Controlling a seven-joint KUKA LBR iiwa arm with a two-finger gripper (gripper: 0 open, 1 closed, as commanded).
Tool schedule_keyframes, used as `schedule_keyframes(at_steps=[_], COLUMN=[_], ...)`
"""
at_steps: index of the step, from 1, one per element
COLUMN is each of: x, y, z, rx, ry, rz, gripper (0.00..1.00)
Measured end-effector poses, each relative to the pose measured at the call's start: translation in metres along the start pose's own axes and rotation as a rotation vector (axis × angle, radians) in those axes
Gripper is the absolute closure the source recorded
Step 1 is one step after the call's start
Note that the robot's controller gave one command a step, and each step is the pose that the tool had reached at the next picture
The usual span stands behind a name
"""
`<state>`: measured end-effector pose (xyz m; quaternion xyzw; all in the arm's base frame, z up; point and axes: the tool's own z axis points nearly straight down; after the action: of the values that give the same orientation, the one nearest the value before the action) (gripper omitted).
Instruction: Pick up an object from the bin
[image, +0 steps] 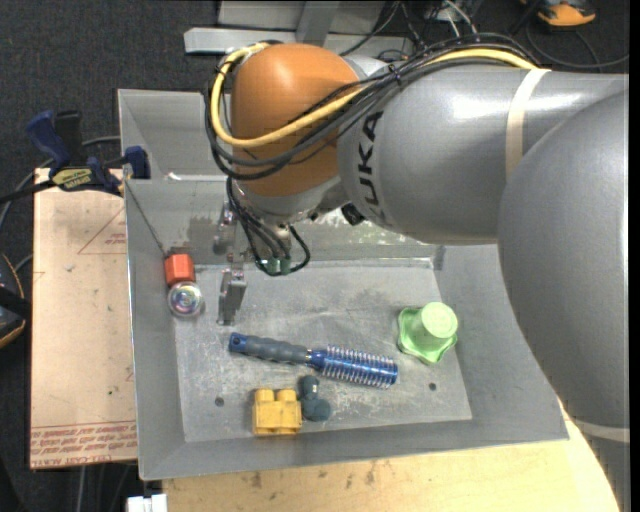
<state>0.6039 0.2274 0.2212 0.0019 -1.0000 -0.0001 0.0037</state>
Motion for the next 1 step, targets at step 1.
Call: schedule_keyframes(at_steps=[1], x=[0.0148], y=[-0.049], z=[0.1499], rx=[-0.003], ry=[-0.014], rz=[-0.087], gripper=[0.0])
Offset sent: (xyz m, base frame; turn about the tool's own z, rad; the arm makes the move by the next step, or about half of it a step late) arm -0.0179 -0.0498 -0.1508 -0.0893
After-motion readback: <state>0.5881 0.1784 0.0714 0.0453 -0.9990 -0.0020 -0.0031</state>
